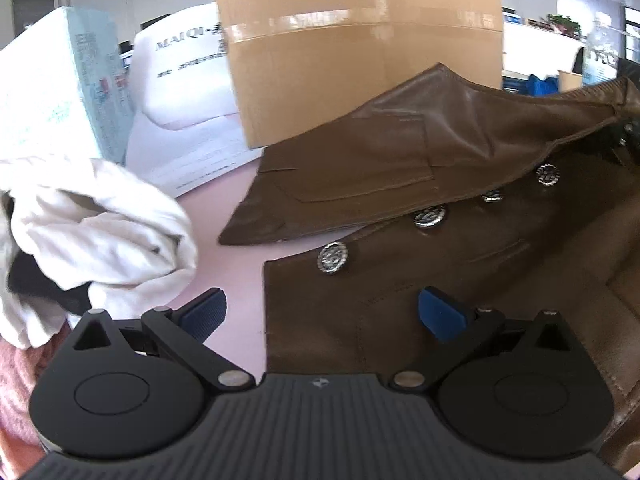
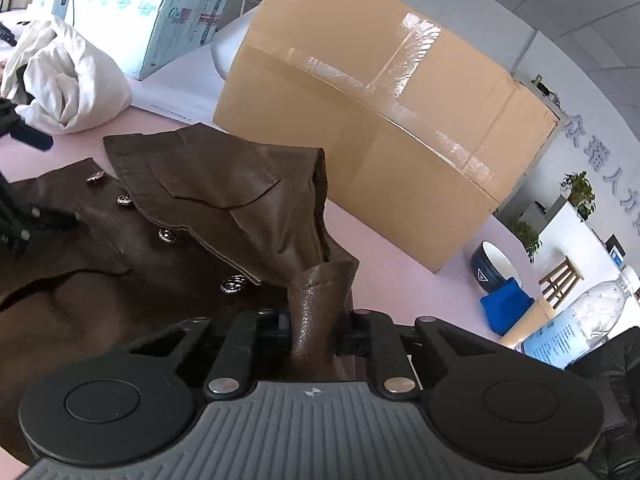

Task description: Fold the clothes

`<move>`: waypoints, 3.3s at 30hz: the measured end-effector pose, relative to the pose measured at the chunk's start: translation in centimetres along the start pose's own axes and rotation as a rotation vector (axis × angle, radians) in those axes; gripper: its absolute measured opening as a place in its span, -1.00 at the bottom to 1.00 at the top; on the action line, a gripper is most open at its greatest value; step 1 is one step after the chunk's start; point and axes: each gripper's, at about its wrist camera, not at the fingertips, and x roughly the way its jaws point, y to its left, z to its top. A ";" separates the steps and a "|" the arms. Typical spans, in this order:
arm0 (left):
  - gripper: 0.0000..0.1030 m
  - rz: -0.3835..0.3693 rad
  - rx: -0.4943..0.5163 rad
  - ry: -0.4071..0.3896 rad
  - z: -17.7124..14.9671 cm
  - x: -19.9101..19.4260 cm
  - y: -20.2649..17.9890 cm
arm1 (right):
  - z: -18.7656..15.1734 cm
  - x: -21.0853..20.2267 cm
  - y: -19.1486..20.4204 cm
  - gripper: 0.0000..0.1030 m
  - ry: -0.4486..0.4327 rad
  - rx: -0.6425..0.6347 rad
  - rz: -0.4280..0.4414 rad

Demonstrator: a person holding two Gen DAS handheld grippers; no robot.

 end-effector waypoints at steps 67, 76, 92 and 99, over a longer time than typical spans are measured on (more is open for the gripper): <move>1.00 -0.158 0.164 -0.017 1.5 0.8 -1.7 | -3.1 11.0 -7.8 -0.91 0.188 0.055 -0.254; 1.00 -0.039 0.127 -0.008 1.4 1.2 -2.2 | 2.7 17.1 -7.9 -0.92 0.057 0.017 -0.429; 1.00 0.075 0.102 -0.028 1.2 0.2 -2.0 | 3.1 22.7 -8.2 0.32 0.182 -0.146 -0.472; 1.00 0.179 0.021 -0.117 1.4 -1.6 0.4 | 7.6 13.9 -8.6 0.48 -0.069 0.142 -0.048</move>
